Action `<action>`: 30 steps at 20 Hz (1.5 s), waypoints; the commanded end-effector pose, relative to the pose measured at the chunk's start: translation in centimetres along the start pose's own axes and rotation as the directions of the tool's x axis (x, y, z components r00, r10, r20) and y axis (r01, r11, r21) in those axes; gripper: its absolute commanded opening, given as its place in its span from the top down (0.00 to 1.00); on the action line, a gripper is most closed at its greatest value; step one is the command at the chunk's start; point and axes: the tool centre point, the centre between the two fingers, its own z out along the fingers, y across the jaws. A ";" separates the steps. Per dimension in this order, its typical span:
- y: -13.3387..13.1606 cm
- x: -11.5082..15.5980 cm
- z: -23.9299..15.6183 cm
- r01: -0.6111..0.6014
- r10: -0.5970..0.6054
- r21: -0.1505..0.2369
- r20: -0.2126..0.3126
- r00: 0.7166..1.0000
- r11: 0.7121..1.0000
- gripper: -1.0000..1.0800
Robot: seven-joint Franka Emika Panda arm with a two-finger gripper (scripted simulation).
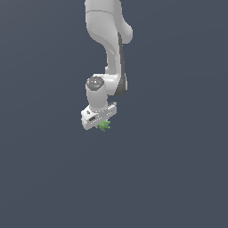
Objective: Pick up the object and move it to a goal position.
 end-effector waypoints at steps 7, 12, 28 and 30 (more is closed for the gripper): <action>-0.3 0.1 -0.1 0.000 0.000 -0.001 -0.001 1.000 1.000 1.00; -2.1 0.8 -0.1 0.000 0.000 -0.001 -0.001 1.000 1.000 1.00; -17.2 6.4 -0.7 0.001 -0.001 0.000 0.000 1.000 1.000 1.00; -19.1 7.2 -0.8 0.001 -0.001 0.000 0.000 1.000 1.000 1.00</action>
